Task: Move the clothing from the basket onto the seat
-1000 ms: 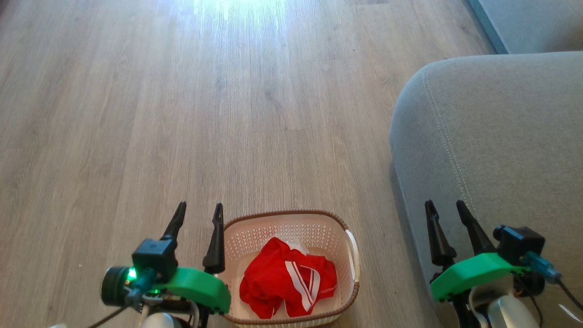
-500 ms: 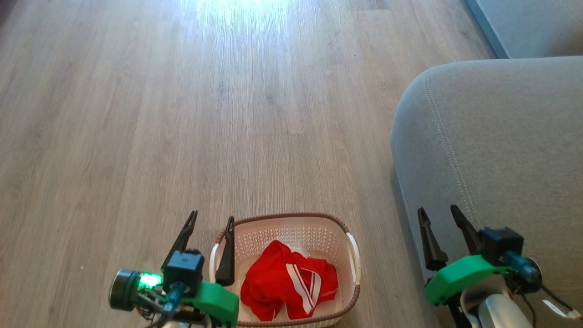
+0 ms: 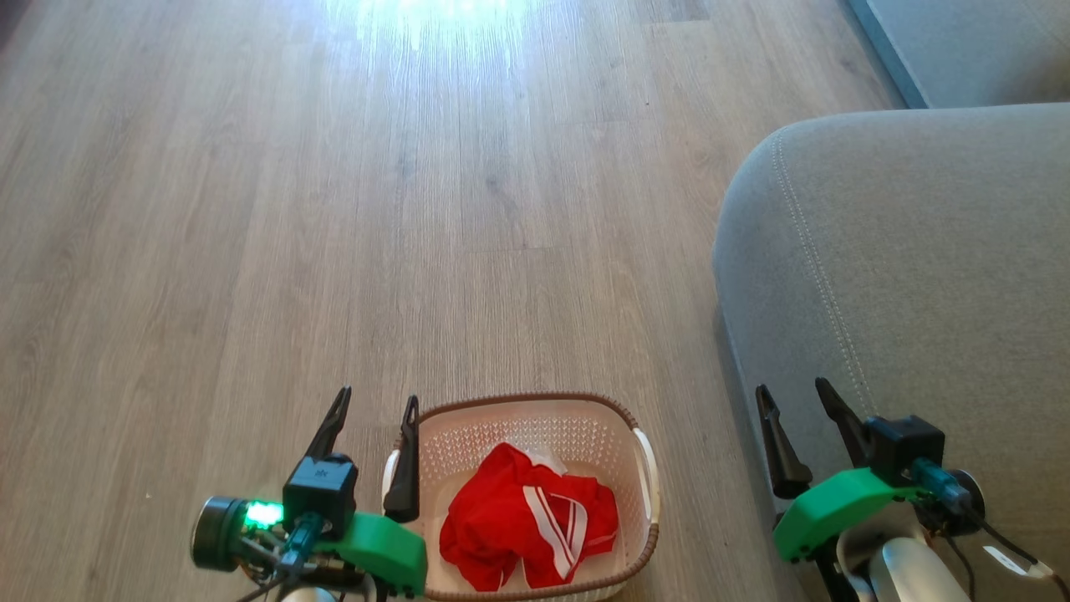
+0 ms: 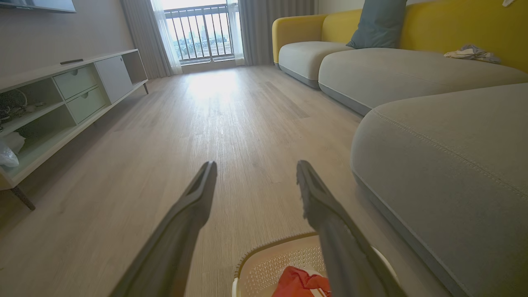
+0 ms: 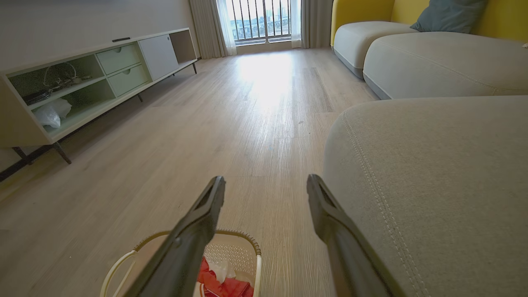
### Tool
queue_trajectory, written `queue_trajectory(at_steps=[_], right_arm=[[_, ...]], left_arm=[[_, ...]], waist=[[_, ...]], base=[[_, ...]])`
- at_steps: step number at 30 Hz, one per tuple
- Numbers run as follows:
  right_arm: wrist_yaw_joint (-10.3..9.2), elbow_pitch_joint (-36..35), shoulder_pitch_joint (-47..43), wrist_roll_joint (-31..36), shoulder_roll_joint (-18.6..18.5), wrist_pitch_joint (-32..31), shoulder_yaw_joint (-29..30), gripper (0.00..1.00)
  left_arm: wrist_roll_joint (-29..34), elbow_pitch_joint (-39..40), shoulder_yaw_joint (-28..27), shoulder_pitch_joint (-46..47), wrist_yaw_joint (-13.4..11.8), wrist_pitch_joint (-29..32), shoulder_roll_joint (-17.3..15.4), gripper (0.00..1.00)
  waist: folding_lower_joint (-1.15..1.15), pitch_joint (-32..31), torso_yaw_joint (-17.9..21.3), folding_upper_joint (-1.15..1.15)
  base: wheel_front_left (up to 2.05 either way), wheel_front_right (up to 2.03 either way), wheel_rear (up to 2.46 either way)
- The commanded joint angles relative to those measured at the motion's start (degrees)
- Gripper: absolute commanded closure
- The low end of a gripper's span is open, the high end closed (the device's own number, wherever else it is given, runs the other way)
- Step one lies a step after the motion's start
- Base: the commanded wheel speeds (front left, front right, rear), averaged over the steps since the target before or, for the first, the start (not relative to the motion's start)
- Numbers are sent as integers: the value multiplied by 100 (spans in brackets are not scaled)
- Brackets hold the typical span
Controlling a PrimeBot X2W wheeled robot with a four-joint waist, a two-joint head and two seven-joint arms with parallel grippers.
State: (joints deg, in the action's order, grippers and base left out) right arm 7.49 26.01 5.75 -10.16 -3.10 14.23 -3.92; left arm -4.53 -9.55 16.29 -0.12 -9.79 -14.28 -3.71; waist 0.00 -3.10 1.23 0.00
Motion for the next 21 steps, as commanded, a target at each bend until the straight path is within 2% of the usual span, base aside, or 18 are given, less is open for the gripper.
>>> queue_trajectory(at_steps=[1,13,16,21], right_arm=[[0,-161,321,-23,23,77,-140,0],[0,-140,323,-23,23,77,-136,0],[0,-223,342,-38,23,77,-182,0],[0,-461,473,94,23,77,-171,0]], left_arm=[[49,171,-224,159,16,-72,43,0],[25,-25,-257,146,144,-72,80,0],[-198,-66,-286,176,90,-72,81,0],[-230,-314,-242,531,353,-72,82,0]], waist=[[0,1,4,0],[0,255,97,0],[0,478,183,0],[0,1238,291,0]], base=[[0,0,0],[0,0,0],[0,0,0],[0,0,0]])
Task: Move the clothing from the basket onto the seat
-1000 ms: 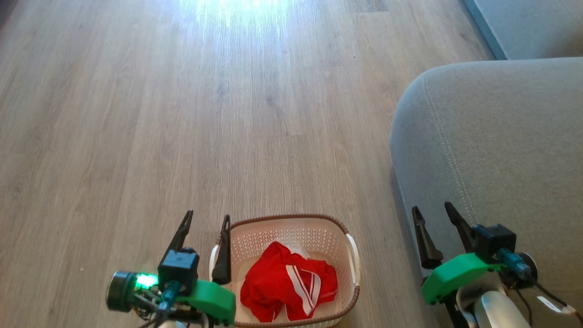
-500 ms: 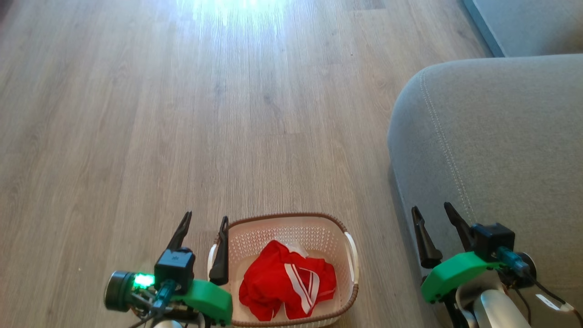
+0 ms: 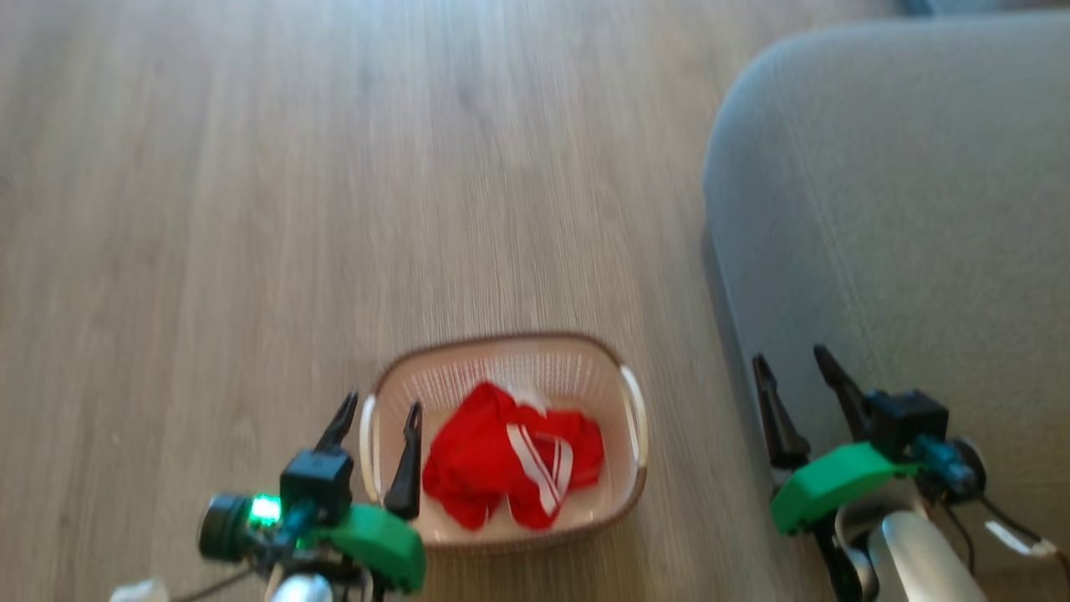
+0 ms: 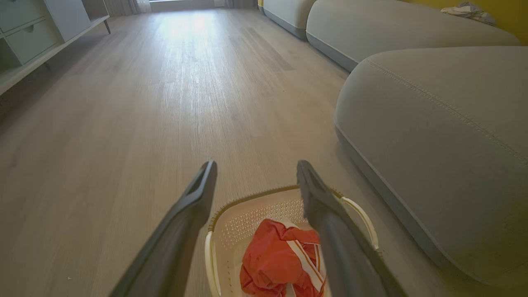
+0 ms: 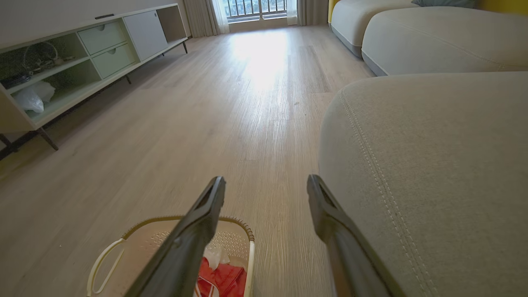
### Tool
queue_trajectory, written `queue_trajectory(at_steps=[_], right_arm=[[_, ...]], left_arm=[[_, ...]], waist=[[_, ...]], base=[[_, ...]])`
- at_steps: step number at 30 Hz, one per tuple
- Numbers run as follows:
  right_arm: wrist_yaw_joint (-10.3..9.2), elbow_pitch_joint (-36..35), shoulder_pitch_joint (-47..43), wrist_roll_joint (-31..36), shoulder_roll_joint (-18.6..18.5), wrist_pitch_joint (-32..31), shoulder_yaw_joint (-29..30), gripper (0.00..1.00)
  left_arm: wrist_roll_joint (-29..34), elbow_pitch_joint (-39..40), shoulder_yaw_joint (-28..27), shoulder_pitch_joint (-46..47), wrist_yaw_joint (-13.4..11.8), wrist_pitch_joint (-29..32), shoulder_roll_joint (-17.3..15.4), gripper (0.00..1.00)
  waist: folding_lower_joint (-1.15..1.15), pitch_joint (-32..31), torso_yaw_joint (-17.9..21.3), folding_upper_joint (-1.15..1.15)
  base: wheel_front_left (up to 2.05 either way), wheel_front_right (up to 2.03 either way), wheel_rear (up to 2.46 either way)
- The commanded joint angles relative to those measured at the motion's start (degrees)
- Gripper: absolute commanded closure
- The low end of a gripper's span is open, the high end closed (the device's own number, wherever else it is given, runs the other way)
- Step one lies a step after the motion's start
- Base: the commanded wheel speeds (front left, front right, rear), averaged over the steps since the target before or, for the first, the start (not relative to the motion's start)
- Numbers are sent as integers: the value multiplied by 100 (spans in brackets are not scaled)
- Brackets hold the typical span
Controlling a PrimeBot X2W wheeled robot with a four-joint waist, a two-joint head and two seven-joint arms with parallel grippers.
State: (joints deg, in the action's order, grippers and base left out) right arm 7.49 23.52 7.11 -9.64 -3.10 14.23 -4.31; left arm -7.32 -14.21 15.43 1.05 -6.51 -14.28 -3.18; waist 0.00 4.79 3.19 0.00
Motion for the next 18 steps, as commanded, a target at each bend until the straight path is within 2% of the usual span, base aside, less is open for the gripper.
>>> queue_trajectory(at_steps=[1,3,10,18], right_arm=[[0,-260,371,58,23,77,-120,0],[0,-365,437,68,23,77,-98,0],[0,-640,594,169,23,77,-114,0],[0,-1127,721,17,23,77,-50,0]], left_arm=[[42,98,-154,514,98,-72,29,0],[43,-48,-145,722,280,-72,29,0],[407,-879,-108,1524,675,-72,5,0],[792,-1996,76,2557,842,-72,-224,0]], waist=[[0,624,112,0],[0,971,161,0],[0,2088,394,0],[0,3127,622,0]], base=[[0,0,0],[0,0,0],[0,0,0],[0,0,0]])
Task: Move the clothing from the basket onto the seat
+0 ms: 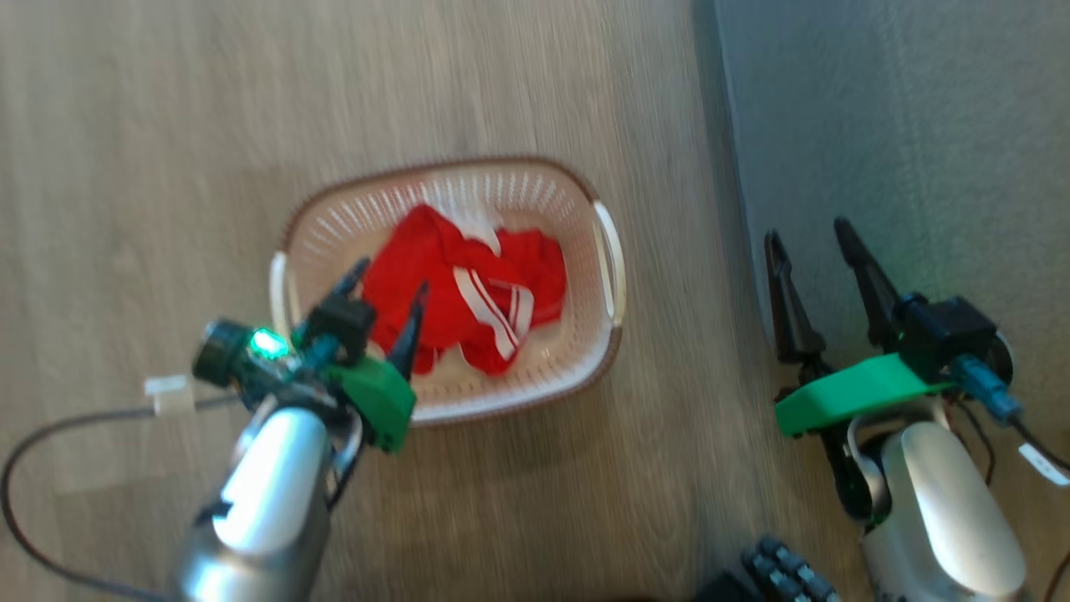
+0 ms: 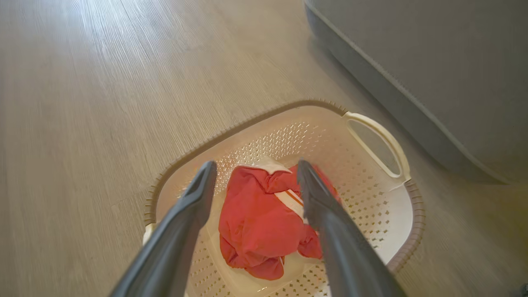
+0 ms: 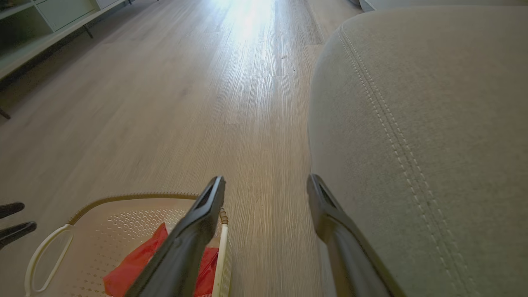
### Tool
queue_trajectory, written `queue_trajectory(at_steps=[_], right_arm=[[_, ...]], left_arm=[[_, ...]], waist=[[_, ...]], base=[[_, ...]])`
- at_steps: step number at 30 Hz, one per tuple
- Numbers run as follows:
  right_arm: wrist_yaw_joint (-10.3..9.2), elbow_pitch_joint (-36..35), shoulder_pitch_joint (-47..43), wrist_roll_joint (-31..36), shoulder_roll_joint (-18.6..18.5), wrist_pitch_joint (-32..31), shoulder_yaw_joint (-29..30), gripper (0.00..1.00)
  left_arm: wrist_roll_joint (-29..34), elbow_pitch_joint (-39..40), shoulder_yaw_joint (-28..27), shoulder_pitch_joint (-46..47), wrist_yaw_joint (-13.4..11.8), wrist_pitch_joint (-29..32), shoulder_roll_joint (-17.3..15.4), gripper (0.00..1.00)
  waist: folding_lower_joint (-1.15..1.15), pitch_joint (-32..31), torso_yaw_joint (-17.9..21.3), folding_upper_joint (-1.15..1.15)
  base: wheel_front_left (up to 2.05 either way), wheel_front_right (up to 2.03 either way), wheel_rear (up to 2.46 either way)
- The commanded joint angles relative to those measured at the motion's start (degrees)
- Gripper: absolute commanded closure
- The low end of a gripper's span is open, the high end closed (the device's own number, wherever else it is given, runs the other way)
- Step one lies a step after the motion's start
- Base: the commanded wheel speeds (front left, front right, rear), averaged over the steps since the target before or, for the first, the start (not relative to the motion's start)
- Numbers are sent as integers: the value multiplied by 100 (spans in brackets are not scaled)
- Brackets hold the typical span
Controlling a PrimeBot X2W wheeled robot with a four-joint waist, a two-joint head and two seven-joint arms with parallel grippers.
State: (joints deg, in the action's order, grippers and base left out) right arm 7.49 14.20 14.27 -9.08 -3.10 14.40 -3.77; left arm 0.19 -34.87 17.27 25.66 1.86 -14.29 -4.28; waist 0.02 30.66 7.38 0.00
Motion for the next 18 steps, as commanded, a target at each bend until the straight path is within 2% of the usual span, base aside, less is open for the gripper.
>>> queue_trajectory(at_steps=[1,8,18], right_arm=[[0,-263,11,-64,23,60,-110,0],[0,-601,60,-208,23,60,-62,0],[0,-1110,160,-372,23,60,-51,0]], left_arm=[[72,-64,-78,213,13,-71,-143,0],[352,-1008,285,944,129,-71,-340,0],[607,-2028,760,2003,109,-71,-509,0]], waist=[[-2,658,227,0],[-2,1340,309,0],[-2,2163,431,0]], base=[[0,0,0],[0,0,0],[0,0,0]])
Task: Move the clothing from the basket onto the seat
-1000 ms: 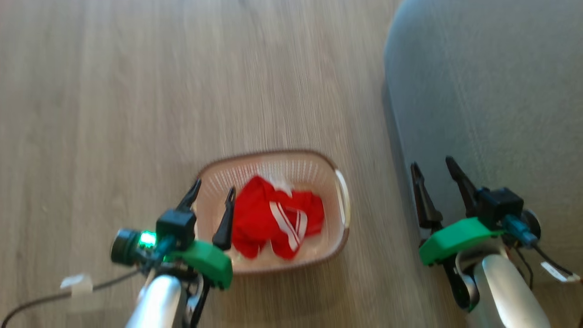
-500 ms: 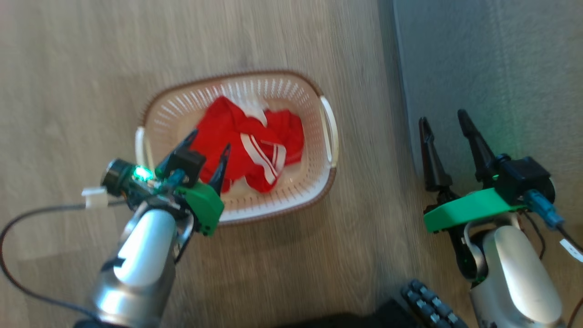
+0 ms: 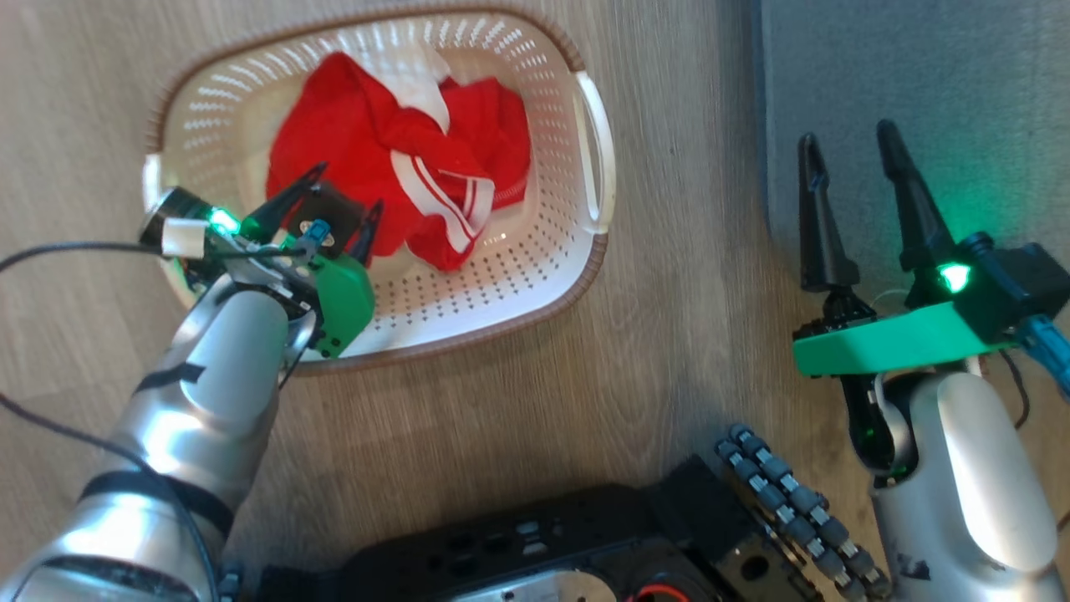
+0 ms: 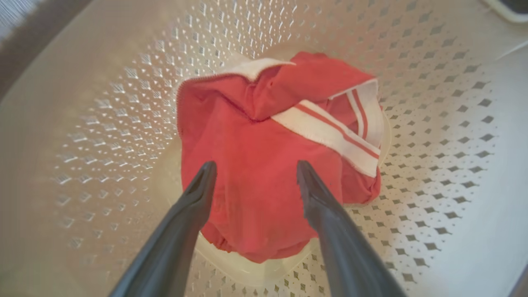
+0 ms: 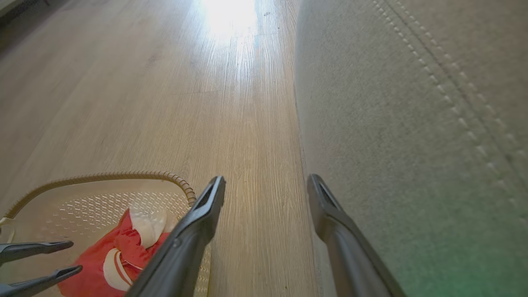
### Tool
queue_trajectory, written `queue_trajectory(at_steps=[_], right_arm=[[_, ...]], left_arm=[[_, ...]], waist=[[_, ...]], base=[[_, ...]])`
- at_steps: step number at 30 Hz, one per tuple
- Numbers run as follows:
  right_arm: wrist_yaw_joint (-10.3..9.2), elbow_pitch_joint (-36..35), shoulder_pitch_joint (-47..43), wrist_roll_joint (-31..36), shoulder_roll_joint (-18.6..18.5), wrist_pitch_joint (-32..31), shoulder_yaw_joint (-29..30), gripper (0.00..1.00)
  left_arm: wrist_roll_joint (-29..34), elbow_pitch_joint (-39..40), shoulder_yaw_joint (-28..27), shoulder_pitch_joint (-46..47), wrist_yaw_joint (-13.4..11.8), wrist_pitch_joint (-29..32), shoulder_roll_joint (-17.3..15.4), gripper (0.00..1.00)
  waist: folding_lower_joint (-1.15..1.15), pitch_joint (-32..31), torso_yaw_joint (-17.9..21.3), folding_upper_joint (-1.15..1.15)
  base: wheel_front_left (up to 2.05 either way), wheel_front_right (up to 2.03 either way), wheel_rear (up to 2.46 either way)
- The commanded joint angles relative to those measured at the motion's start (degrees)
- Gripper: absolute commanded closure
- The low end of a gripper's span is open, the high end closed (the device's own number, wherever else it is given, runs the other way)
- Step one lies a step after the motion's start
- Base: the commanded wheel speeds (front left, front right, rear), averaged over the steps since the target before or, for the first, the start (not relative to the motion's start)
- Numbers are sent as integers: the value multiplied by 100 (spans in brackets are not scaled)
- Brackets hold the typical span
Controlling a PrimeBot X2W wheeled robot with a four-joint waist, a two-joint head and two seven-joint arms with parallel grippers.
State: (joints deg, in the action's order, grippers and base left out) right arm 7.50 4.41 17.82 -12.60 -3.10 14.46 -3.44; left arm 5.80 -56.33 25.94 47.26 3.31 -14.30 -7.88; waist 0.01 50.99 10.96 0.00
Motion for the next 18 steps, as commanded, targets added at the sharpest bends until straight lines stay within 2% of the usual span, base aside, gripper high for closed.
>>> queue_trajectory(at_steps=[1,4,11,18], right_arm=[[-1,-180,-194,-50,23,54,-97,0],[-1,-287,-222,-64,23,54,-140,0],[-1,-443,-331,-72,23,54,-244,0],[-1,-487,-364,-116,23,54,-367,0]], left_arm=[[64,-8,-67,-57,-28,-70,-155,0],[126,-368,70,204,-5,-70,-143,0],[204,-1386,234,744,-133,-33,-48,0],[61,-1683,223,982,-21,248,17,0]], waist=[[-1,190,104,0],[-1,293,162,0],[-1,390,266,0],[-1,422,356,0]], base=[[0,0,0],[0,0,0],[0,0,0],[0,0,0]])
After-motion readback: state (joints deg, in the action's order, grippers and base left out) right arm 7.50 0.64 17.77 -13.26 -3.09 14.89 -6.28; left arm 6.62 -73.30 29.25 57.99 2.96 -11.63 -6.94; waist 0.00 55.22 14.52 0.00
